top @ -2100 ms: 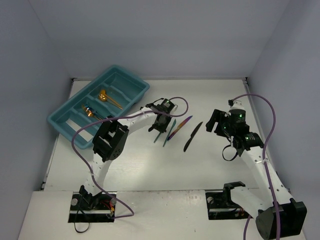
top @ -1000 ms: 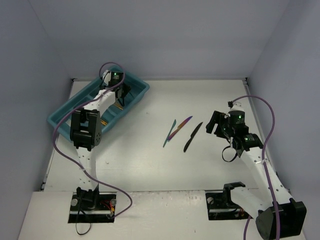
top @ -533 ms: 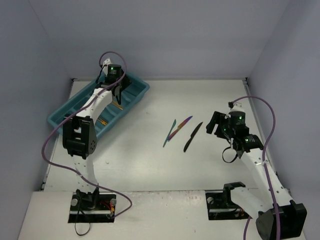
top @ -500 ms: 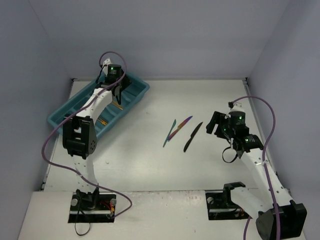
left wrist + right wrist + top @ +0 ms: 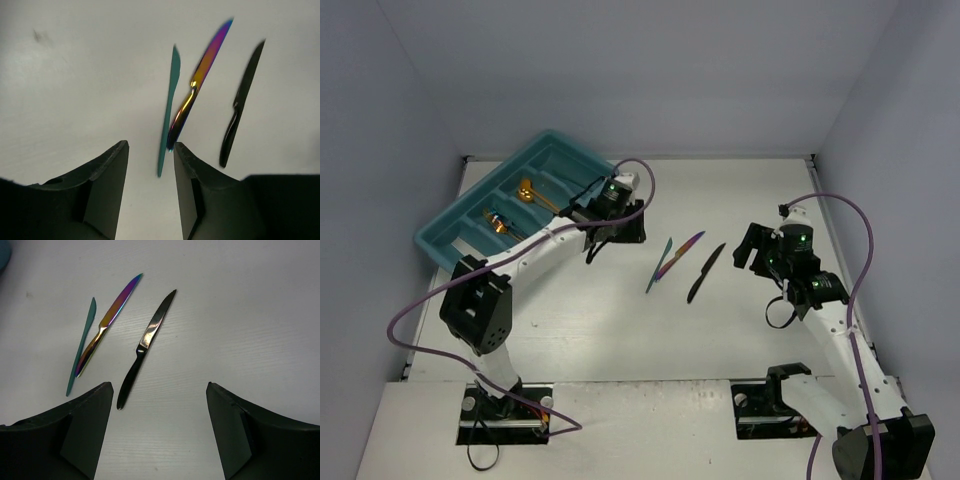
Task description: Sort the eating utensils into containers
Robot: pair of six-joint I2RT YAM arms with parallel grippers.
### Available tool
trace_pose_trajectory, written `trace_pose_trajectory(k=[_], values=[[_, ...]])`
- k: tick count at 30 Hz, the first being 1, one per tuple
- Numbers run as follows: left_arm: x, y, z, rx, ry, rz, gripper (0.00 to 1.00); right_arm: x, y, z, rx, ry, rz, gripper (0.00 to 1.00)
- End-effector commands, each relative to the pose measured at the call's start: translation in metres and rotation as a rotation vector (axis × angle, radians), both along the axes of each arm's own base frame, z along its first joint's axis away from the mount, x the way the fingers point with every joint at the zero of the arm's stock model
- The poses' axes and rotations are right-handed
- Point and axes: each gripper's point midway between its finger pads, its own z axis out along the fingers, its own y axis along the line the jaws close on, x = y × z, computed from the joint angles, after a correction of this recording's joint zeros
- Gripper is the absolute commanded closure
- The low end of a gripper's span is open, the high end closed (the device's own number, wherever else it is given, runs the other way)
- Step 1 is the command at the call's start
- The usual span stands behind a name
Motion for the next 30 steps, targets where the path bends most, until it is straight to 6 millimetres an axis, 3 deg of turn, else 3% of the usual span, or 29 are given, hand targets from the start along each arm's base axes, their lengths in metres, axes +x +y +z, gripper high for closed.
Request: trace_pose_trajectory(k=[1, 8, 14, 25, 30], values=[[-0.021, -0.016, -0.002, 0.029, 0.002, -0.098, 0.62, 0.003, 0.003, 0.003, 0.013, -0.029, 0.008, 0.27], [-0.033, -0.041, -0.040, 0.140, 0.040, -0.182, 0.62, 0.001, 0.004, -0.002, 0.019, -0.018, 0.010, 0.27], [-0.024, -0.049, -0.063, 0.203, 0.042, -0.178, 0.63, 0.001, 0.006, -0.005, 0.023, -0.004, 0.020, 0.27], [0.004, -0.061, -0.057, 0.212, -0.037, -0.141, 0.67, 0.000, 0.007, -0.008, 0.025, 0.005, 0.024, 0.27], [0.008, -0.066, -0.067, 0.225, -0.024, -0.154, 0.67, 0.000, 0.007, -0.010, 0.024, 0.010, 0.025, 0.27]])
